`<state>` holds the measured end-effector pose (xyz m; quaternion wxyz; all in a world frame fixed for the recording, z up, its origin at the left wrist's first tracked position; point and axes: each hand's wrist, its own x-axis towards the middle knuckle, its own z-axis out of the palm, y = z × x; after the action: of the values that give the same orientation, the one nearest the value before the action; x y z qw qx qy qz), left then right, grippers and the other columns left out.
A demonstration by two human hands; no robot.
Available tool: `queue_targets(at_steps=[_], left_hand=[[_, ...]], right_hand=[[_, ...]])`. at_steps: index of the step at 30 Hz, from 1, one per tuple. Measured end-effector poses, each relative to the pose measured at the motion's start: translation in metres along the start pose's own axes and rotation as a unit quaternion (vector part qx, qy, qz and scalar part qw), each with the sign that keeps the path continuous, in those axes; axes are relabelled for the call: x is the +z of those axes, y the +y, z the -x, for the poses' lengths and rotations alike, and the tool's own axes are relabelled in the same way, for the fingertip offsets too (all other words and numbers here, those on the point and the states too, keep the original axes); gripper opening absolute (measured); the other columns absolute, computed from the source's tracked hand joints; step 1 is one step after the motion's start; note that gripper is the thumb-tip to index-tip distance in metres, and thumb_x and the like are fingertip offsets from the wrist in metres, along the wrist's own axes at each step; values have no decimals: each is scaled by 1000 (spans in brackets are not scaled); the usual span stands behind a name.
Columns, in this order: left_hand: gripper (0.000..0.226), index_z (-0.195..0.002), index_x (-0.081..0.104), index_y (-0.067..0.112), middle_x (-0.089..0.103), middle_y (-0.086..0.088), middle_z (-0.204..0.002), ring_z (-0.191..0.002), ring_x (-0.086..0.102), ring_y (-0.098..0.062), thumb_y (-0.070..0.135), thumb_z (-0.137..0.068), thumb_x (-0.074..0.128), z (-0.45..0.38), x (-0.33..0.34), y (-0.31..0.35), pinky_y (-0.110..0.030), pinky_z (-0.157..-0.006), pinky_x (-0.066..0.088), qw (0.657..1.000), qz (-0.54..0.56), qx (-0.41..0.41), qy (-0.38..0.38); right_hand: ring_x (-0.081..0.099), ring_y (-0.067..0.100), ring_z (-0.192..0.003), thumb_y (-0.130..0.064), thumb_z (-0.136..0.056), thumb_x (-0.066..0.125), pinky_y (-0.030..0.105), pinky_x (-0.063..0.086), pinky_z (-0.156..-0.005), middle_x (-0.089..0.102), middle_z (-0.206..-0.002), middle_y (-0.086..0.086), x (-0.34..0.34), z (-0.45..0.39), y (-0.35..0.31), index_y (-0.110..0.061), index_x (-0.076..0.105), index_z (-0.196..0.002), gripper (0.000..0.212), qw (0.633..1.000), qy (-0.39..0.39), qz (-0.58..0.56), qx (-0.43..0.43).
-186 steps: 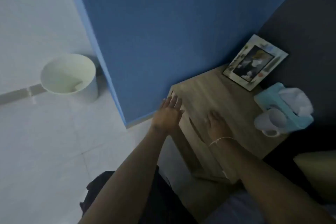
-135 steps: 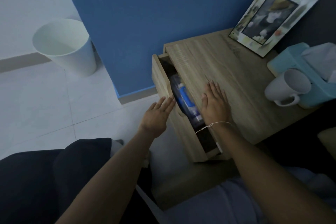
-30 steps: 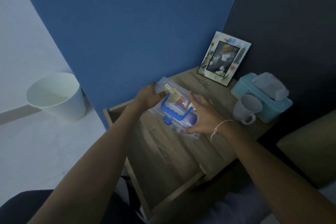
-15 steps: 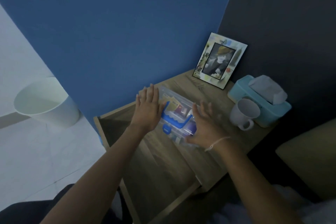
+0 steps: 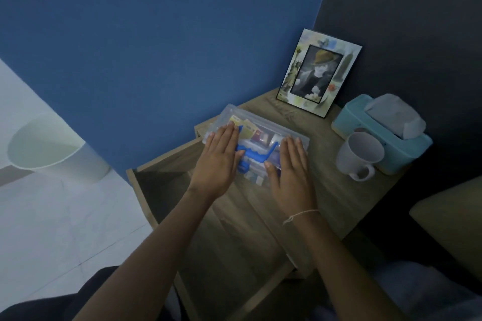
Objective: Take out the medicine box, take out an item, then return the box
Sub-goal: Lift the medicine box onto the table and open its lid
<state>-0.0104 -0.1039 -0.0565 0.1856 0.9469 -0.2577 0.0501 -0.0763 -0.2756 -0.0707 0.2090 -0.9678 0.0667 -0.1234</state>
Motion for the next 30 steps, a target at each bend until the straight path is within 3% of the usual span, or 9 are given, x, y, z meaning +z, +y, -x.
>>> queue_targets(at_steps=[4, 17, 22, 27, 30], left_hand=[[55, -150, 15, 8, 15, -9, -160, -148, 11, -22, 33, -102, 28, -28, 2, -3, -34, -120, -2, 1000, 6, -5, 5], [55, -149, 16, 7, 17, -12, -159, -148, 11, -24, 33, -102, 27, -52, 15, -2, -32, -118, -5, 999, -5, -10, 33], [57, -150, 6, 9, 6, -10, -161, -149, 2, -22, 36, -102, 22, -53, 14, -4, -33, -118, -7, 1000, -22, -12, 10], [62, -150, 3, 9, 1, -9, -161, -149, -3, -22, 40, -101, 26, -28, 16, 6, -35, -121, -3, 997, 14, -57, 51], [62, -150, 4, 8, 3, -10, -161, -149, -1, -23, 39, -101, 26, 1, 29, 15, -31, -119, -5, 992, 58, -97, 55]], right_hand=[[-7, 12, -145, -51, -97, 26, 29, 0, -118, 10, -161, 7, 3, -29, 11, -9, 12, -150, 69, 1000, -5, 6, -10], [5, 21, -149, -43, -98, 35, 33, 5, -121, 13, -160, 10, 3, -59, 26, -5, 18, -150, 66, 1000, -7, 4, -24], [-9, 21, -148, -46, -98, 32, 39, 3, -122, -2, -162, 8, 0, -62, 28, -8, 6, -151, 70, 999, -27, 9, -26], [-17, 7, -145, -58, -96, 15, 35, 4, -116, -18, -156, -9, 7, -18, 26, -27, -14, -146, 66, 994, 69, -68, 51], [-9, 14, -147, -55, -95, 21, 38, 9, -121, -11, -157, 0, 23, 19, 30, -17, -8, -146, 70, 990, 56, -85, 102]])
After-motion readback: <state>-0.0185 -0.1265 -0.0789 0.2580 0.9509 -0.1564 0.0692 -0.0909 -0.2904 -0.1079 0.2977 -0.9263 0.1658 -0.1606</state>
